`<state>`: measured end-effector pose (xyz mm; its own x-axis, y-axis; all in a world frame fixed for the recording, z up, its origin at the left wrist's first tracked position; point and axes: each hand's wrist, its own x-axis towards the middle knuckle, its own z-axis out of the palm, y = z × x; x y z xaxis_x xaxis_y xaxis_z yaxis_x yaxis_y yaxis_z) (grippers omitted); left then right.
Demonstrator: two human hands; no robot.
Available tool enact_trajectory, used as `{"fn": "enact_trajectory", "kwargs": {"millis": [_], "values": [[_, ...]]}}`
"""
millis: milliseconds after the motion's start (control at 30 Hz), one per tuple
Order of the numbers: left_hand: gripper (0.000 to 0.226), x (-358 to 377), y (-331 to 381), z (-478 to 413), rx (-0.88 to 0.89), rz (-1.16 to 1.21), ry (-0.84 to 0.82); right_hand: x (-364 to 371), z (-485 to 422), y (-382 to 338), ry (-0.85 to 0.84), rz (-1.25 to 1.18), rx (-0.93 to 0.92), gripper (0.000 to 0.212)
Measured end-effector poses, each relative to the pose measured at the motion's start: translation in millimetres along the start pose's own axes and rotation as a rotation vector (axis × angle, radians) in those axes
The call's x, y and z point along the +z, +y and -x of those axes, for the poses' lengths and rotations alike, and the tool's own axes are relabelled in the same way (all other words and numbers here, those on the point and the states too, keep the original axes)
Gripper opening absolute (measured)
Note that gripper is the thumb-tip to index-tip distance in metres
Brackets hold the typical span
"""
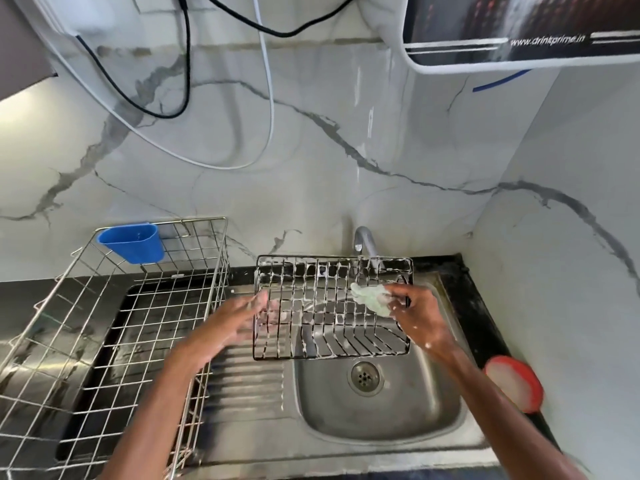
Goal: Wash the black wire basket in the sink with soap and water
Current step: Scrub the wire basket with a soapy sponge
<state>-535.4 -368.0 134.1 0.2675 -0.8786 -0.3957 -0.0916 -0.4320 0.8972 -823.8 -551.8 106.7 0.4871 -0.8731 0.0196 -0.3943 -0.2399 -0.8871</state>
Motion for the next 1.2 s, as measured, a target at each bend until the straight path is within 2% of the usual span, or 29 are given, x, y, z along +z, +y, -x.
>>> {"fn": "enact_trajectory", "kwargs": {"millis": [67, 133, 167, 267, 300, 433, 500, 633, 767, 933, 1000, 1067, 1133, 1200], "values": [[0.104, -7.5, 22.8, -3.3, 0.031, -0.188, 0.023, -5.5, -0.3, -2.2, -0.014, 0.004, -0.023, 0.026], [0.102, -11.9, 49.4, -6.5, 0.067, -0.221, 0.0, -7.3, -5.0, -4.6, -0.027, 0.04, -0.033, 0.029], [0.099, -13.6, 61.3, -11.8, 0.088, -0.272, -0.032, -6.6, -9.0, -4.4, -0.033, 0.078, -0.042, 0.028], [0.072, -16.5, 85.1, -36.6, 0.104, -0.643, -0.175, -5.8, -17.8, -7.4, -0.066, 0.23, -0.052, 0.03], [0.072, -16.0, 91.6, -43.4, 0.067, -0.733, -0.218, -5.6, -19.7, -7.0, -0.082, 0.248, -0.04, 0.031], [0.084, -3.9, 113.2, -56.3, -0.085, -0.767, -0.398, -13.6, -24.7, -1.8, -0.105, 0.29, -0.019, 0.032], [0.079, 7.0, 108.3, -62.5, -0.11, -0.769, -0.409, -16.7, -26.4, 2.5, -0.116, 0.311, -0.047, 0.034], [0.092, 32.9, 80.1, -65.4, -0.098, -0.649, -0.299, -21.8, -27.6, 0.3, -0.137, 0.323, -0.084, 0.035], [0.069, 52.6, 52.3, -56.2, -0.024, -0.61, -0.12, -23.8, -23.1, 3.3, -0.099, 0.323, -0.088, 0.032], [0.081, 66.7, 30.5, -44.2, 0.006, -0.547, 0.078, -7.2, 8.7, 11.0, 0.316, 0.444, -0.363, 0.025], [0.079, 71.2, 28.9, -40.8, 0.014, -0.521, 0.1, 10.0, 22.5, 21.0, 0.271, 0.492, -0.435, 0.027], [0.073, 75.0, 31.4, -35.7, 0.017, -0.494, 0.106, 27.9, 21.8, 38.2, 0.111, 0.571, -0.442, 0.033], [0.077, 77.2, 33.2, -31.7, 0.009, -0.491, 0.117, 38.0, 12.0, 55.5, 0.038, 0.647, -0.353, 0.039], [0.087, 79.0, 33.8, -29.8, 0.022, -0.493, 0.11, 31.8, -1.5, 61.5, 0.037, 0.675, -0.222, 0.04]]}}
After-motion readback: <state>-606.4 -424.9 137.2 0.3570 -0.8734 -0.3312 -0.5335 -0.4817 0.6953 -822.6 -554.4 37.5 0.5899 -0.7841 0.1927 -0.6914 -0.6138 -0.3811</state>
